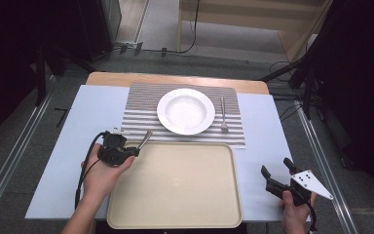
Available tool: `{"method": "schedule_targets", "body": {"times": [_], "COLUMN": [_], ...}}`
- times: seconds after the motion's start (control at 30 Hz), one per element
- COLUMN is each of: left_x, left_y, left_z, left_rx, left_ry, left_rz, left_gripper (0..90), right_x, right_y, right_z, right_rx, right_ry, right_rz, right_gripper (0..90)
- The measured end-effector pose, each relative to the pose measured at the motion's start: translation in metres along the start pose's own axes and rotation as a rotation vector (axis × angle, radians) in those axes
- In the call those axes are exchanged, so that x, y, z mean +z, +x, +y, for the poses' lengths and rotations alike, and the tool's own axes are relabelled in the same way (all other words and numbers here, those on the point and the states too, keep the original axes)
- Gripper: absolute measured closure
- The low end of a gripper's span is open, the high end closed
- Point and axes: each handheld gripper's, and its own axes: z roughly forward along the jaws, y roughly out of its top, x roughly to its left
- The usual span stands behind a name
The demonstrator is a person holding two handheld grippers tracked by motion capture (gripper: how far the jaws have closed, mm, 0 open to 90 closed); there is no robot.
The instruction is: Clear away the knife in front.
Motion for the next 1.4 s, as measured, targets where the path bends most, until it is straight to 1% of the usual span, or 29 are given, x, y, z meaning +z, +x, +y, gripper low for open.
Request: {"method": "schedule_targets", "body": {"times": [0.03,0.17,0.3,0.37,0.43,0.5,0.53,0.6,0.63,0.7,0.73,0.77,0.8,0.83,0.9,0.93,0.97,1.0,1.03,1.1,1.17,1.23,1.27,1.3,1.33,1.37,1.4], "left_x": [0.000,0.001,0.006,0.010,0.014,0.017,0.017,0.017,0.017,0.017,0.016,0.016,0.014,0.012,0.010,0.011,0.014,0.018,0.022,0.031,0.037,0.040,0.040,0.040,0.039,0.038,0.037], "left_y": [-0.001,-0.004,-0.005,-0.005,-0.006,-0.008,-0.009,-0.012,-0.012,-0.012,-0.011,-0.010,-0.009,-0.008,-0.007,-0.008,-0.009,-0.011,-0.014,-0.019,-0.024,-0.024,-0.022,-0.020,-0.018,-0.016,-0.014], "left_z": [-0.004,-0.017,-0.028,-0.032,-0.037,-0.042,-0.044,-0.046,-0.047,-0.048,-0.048,-0.047,-0.046,-0.044,-0.039,-0.036,-0.033,-0.031,-0.030,-0.029,-0.029,-0.029,-0.029,-0.029,-0.029,-0.030,-0.031], "left_rx": [-0.004,-0.013,-0.042,-0.051,-0.061,-0.061,-0.059,-0.065,-0.060,-0.054,-0.054,-0.048,-0.046,-0.050,-0.043,-0.036,-0.023,-0.010,-0.001,0.025,0.050,0.047,0.038,0.022,0.010,0.006,-0.001], "left_ry": [-0.006,-0.001,-0.002,0.001,0.006,0.010,0.000,-0.011,-0.015,-0.019,-0.028,-0.049,-0.070,-0.093,-0.132,-0.131,-0.122,-0.108,-0.100,-0.078,-0.058,-0.048,-0.048,-0.050,-0.053,-0.059,-0.062], "left_rz": [-0.004,-0.017,-0.042,-0.039,-0.046,-0.048,-0.047,-0.035,-0.032,-0.037,-0.041,-0.051,-0.056,-0.063,-0.107,-0.130,-0.139,-0.135,-0.129,-0.134,-0.103,-0.069,-0.070,-0.073,-0.064,-0.042,-0.041], "left_gripper": [78.9,78.9,78.8,78.8,78.8,78.7,78.7,78.5,78.4,78.1,76.5,70.4,67.0,65.8,67.5,73.7,80.3,86.8,89.1,89.2,89.3,89.3,89.3,89.3,89.3,89.4,89.4], "right_x": [0.000,0.000,0.000,0.001,0.001,0.000,0.000,0.000,0.000,0.000,0.000,0.000,0.000,0.000,0.000,0.000,0.000,0.001,0.001,0.000,0.000,0.000,0.001,0.001,0.001,0.001,0.001], "right_y": [0.000,0.000,0.000,0.000,0.000,0.000,0.000,0.000,0.000,0.000,0.000,0.000,0.000,0.000,0.000,0.000,0.000,0.000,0.000,0.000,0.000,0.000,0.000,0.001,0.001,0.001,0.001], "right_z": [0.000,0.000,0.000,0.000,0.000,0.000,0.000,0.000,0.000,0.000,0.000,0.000,0.000,0.000,0.000,0.000,0.000,0.000,0.000,0.000,0.000,0.000,0.000,0.000,0.000,0.000,0.000], "right_rx": [-0.003,-0.003,-0.004,-0.004,-0.004,-0.004,-0.004,-0.004,-0.003,-0.004,-0.005,-0.003,-0.003,-0.005,-0.004,-0.003,-0.006,-0.005,-0.005,-0.005,-0.005,-0.005,-0.005,-0.005,-0.005,-0.007,-0.007], "right_ry": [-0.002,-0.002,0.001,0.003,0.002,0.002,0.002,0.002,0.002,0.002,0.002,0.003,0.003,0.001,0.002,0.003,0.003,0.002,0.002,0.003,0.002,0.003,0.003,0.003,0.003,0.002,0.002], "right_rz": [-0.001,-0.004,-0.005,-0.006,-0.007,-0.007,-0.007,-0.006,-0.007,-0.007,-0.006,-0.006,-0.005,-0.005,-0.006,-0.006,-0.007,-0.008,-0.008,-0.009,-0.008,-0.009,-0.009,-0.009,-0.008,-0.008,-0.007], "right_gripper": [14.1,14.1,14.0,14.1,14.1,14.1,14.1,14.1,14.1,14.1,14.1,14.0,14.1,14.1,14.1,14.1,14.1,14.1,14.0,14.1,14.0,14.0,14.1,14.1,14.1,14.0,14.0]}}
